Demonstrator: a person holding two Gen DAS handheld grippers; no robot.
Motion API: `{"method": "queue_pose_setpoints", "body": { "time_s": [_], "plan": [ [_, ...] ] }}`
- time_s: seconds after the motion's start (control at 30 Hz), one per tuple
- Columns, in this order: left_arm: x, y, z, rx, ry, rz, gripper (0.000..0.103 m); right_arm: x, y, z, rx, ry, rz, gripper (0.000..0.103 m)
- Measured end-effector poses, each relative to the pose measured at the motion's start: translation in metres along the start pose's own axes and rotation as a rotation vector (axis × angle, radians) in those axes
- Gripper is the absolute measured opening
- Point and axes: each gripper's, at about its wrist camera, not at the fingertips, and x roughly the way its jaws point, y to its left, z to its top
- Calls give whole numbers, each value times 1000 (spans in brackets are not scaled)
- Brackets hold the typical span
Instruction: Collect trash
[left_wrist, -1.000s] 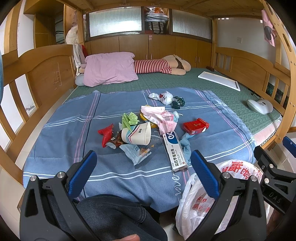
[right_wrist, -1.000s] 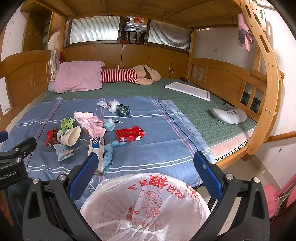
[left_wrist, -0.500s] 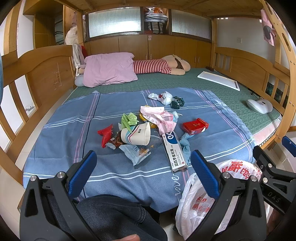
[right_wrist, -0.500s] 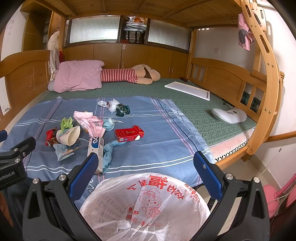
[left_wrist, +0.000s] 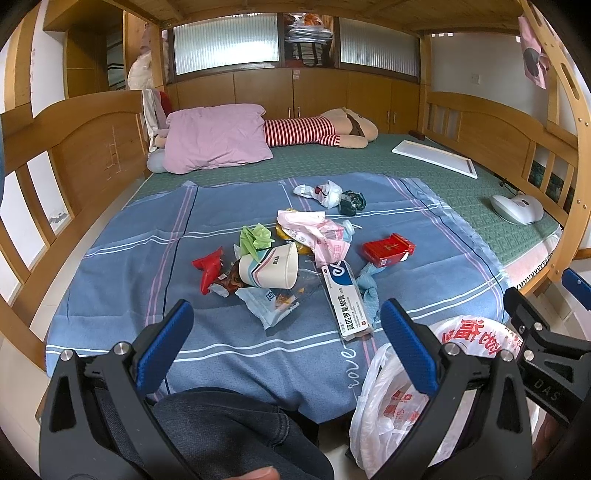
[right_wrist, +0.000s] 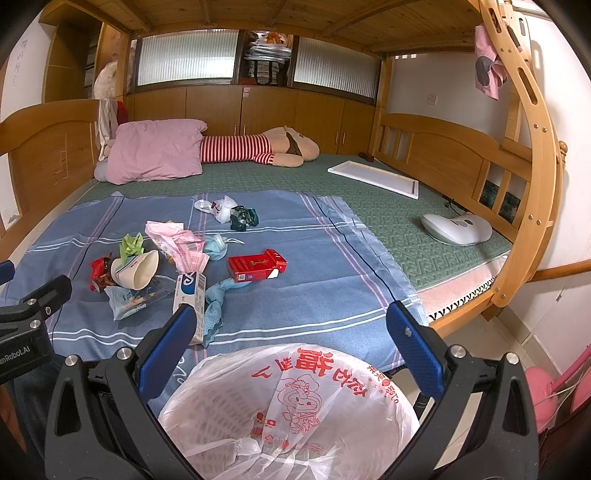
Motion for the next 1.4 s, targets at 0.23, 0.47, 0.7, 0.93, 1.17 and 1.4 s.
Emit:
{"method": "queue_pose_setpoints", "body": {
  "time_s": [0.23,0.47,0.7,0.93,1.17,1.4],
  "plan": [
    [1,-1,1,3,4,-2,100,1,-1,-2,1,0,0,101],
    [1,-1,1,3,4,-2,100,1,-3,-3,3,4,1,101],
    [2,-1,0,4,8,-3,100,2,-5,-6,7,8,0,101],
    [8,-2,-3,8,16,-2,100,5,-9,-8,8,18,-5,101],
    [45,26,11,-31,27,26,100,30,-16,2,1,113,72,100],
    [133,112,38,-403,146,49,99,88,-1,23,-3,206,198,91]
  ]
}}
